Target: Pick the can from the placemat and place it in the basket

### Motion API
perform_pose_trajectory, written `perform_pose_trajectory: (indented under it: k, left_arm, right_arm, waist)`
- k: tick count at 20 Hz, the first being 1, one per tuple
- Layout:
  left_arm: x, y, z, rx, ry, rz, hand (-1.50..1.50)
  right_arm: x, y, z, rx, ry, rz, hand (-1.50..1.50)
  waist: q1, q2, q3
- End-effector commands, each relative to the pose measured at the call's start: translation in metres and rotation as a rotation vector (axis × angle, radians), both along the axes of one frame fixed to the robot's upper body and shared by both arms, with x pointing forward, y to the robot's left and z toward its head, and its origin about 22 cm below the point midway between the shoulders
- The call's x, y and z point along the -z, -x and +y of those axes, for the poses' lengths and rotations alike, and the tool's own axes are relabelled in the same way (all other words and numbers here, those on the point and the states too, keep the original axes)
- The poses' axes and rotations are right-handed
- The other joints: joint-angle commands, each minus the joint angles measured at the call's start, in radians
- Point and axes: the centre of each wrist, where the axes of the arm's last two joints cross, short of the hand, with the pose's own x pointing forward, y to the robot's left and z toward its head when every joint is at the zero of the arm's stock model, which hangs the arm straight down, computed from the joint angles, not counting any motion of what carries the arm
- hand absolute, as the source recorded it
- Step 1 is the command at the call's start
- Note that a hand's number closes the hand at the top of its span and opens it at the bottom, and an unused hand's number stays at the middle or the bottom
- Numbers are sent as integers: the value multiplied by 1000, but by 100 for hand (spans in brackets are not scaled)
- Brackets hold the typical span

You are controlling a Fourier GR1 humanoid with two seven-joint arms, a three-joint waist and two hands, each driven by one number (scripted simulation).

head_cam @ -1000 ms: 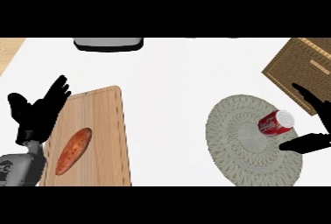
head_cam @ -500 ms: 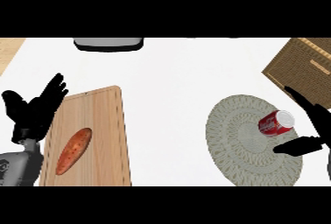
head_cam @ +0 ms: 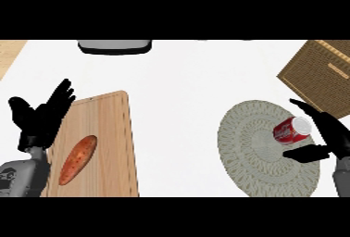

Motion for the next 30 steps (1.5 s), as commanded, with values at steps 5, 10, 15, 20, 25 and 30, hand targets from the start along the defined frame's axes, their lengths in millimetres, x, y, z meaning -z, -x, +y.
perform_pose_trajectory:
  k: [5, 10, 15, 20, 25, 30]
  left_arm:
    - [-21, -8, -3, -10, -5, 7, 0]
    - [-10, 1, 19, 21, 6, -13, 0]
    - [-8, 5, 18, 10, 22, 2, 0]
    - [-15, -16, -18, 89, -11, -24, 0]
    - [-19, -22, -26, 108, -1, -31, 0]
    - [-18, -26, -31, 95, -6, -31, 0]
  right_arm:
    - [19, -5, 14, -71, 102, 32, 150]
    - [29, -18, 29, -100, 122, 47, 150]
    - [19, -31, 74, -44, 101, 31, 150]
    - [-2, -71, 182, 228, 86, 12, 150]
    - [-32, -99, 219, 380, -87, -92, 150]
    - [-71, -104, 256, 402, -243, -425, 150]
  waist:
    - [1, 0, 0]
    - [4, 0, 0]
    - [10, 0, 0]
    - [92, 22, -1]
    - [112, 21, 3]
    - [107, 19, 2]
